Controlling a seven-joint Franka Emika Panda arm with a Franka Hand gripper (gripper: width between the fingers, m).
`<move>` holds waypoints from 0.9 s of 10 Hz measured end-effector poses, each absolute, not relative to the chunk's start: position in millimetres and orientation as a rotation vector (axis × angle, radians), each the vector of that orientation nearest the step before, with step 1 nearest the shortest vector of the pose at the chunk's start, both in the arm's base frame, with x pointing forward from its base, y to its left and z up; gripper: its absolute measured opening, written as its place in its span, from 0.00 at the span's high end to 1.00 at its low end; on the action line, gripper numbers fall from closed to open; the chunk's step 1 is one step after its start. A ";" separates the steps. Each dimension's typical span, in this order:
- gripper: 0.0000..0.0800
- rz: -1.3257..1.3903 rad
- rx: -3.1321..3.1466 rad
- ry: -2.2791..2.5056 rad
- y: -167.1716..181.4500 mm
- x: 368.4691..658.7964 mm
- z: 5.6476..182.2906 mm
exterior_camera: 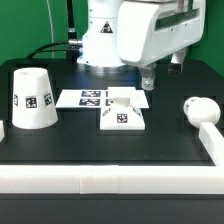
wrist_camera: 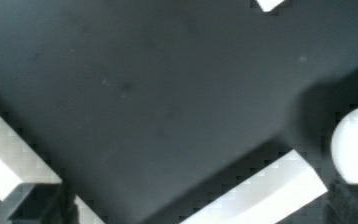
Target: Assemble lamp
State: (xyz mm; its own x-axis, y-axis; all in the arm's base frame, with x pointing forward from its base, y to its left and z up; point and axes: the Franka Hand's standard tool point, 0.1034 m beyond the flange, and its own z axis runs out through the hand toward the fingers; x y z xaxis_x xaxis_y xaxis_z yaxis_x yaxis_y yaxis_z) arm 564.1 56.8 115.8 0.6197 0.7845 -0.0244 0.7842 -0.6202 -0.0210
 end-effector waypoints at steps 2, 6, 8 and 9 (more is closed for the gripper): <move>0.13 0.049 -2.820 -1.365 56.8 564.1 115.8; 0.13 0.040 -2.818 -1.399 30.3 519.3 109.6; 0.13 0.056 -2.823 -1.394 8.8 490.3 105.3; 0.13 0.066 -2.826 -1.381 2.9 481.7 101.4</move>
Offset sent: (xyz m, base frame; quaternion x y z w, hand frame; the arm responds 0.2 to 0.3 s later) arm 0.0000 0.0000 0.0000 0.0000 0.0000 0.0000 1.0000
